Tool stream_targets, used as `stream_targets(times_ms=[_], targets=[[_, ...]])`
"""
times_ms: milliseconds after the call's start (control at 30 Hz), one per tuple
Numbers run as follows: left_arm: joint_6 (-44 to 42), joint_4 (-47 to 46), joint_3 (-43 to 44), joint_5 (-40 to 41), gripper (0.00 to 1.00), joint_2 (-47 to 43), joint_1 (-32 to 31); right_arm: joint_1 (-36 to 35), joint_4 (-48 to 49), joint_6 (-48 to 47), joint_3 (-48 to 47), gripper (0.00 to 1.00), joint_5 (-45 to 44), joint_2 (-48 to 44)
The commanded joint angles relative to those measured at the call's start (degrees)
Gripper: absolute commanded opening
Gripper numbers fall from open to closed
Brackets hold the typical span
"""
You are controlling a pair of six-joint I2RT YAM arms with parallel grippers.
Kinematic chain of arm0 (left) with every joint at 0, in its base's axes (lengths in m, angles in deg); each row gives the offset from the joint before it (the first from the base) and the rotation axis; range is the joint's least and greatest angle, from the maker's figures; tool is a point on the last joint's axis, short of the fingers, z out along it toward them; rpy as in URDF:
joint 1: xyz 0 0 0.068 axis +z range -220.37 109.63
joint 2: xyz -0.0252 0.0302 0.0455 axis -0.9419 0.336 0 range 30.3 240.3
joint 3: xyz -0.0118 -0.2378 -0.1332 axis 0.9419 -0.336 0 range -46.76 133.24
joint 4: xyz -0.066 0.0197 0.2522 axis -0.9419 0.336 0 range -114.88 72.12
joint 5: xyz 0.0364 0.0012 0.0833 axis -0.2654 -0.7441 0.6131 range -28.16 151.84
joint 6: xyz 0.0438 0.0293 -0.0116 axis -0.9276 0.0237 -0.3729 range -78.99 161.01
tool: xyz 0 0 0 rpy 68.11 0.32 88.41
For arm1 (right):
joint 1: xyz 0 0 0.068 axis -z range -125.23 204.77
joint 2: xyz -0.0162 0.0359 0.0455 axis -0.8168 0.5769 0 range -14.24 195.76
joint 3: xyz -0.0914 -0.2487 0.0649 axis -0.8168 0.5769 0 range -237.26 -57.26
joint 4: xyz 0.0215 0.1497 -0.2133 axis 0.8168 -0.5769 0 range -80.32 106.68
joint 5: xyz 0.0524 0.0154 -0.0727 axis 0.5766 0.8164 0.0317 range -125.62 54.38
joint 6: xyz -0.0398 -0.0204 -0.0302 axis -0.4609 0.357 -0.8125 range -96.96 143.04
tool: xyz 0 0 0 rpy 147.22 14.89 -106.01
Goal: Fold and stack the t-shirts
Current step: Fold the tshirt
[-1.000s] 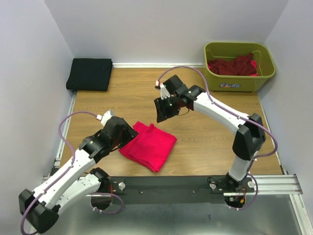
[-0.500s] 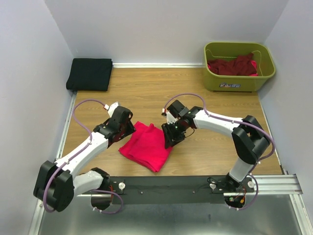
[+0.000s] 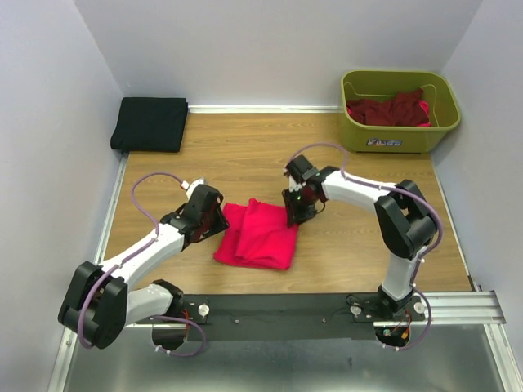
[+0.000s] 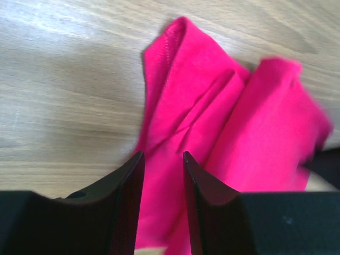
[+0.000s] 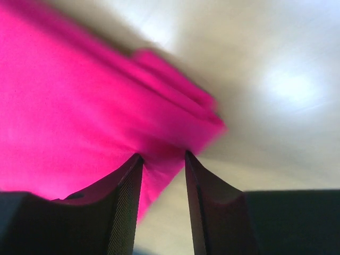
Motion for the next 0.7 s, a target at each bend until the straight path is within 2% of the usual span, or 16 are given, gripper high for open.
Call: stream_targets(times_ms=[0,133,200,267,300,333,467,667], targets=[[-0.6,-0.9,-0.1,-2.4,0.43,-3.7,0.3,5.1,0.2,-7.5,-6.3,0.43,-20.2,4.2],[-0.1,-1.5,-1.0,-5.3,0.48,-5.7,0.3,7.4,0.2,-14.9,-15.3,0.43,-30.5,7.7],[0.5,-2.2,-2.0,-6.2,0.54,-6.5,0.3,7.3,-0.9,-17.3,-20.5,0.46,-30.0,7.8],[1.0,-3.1,-2.6,-6.2,0.62,-7.0,0.3,6.9,-2.9,-16.9,-22.7,0.49,-25.5,6.2],[1.7,-3.7,-3.5,-7.9,0.66,-7.3,0.3,5.5,-3.8,-16.5,-23.3,0.55,-24.1,4.1],[2.2,-5.5,-4.3,-8.9,0.68,-7.4,0.2,4.4,-4.1,-15.8,-23.3,0.62,-23.0,3.1],[5.0,-12.0,-5.7,-11.5,0.74,-6.8,0.2,-2.6,-4.8,-14.7,-20.9,0.70,-24.7,-0.5],[7.6,-19.2,-5.5,-14.8,0.74,-1.2,0.0,-8.8,-4.7,-14.6,-17.1,0.71,-26.4,-0.5]])
